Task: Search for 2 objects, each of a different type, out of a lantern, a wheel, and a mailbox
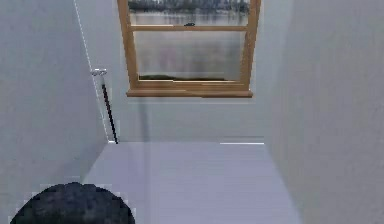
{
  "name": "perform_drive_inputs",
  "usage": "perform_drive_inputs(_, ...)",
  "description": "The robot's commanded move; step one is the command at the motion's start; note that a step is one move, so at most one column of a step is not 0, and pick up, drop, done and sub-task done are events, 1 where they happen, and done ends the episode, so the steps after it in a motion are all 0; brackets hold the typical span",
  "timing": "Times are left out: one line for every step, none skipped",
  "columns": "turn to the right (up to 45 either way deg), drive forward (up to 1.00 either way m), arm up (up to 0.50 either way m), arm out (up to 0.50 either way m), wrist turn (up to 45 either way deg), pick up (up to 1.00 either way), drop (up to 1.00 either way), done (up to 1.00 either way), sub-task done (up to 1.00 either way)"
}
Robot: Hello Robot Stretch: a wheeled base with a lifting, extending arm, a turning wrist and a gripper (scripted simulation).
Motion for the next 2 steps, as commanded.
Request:
perform_drive_inputs(-39.0,0.0,0.0,0.0,0.0,0.0,0.0,0.0,0.0)
perform_drive_inputs(0.0,0.0,0.0,0.0,0.0,0.0,0.0,1.0,0.0)
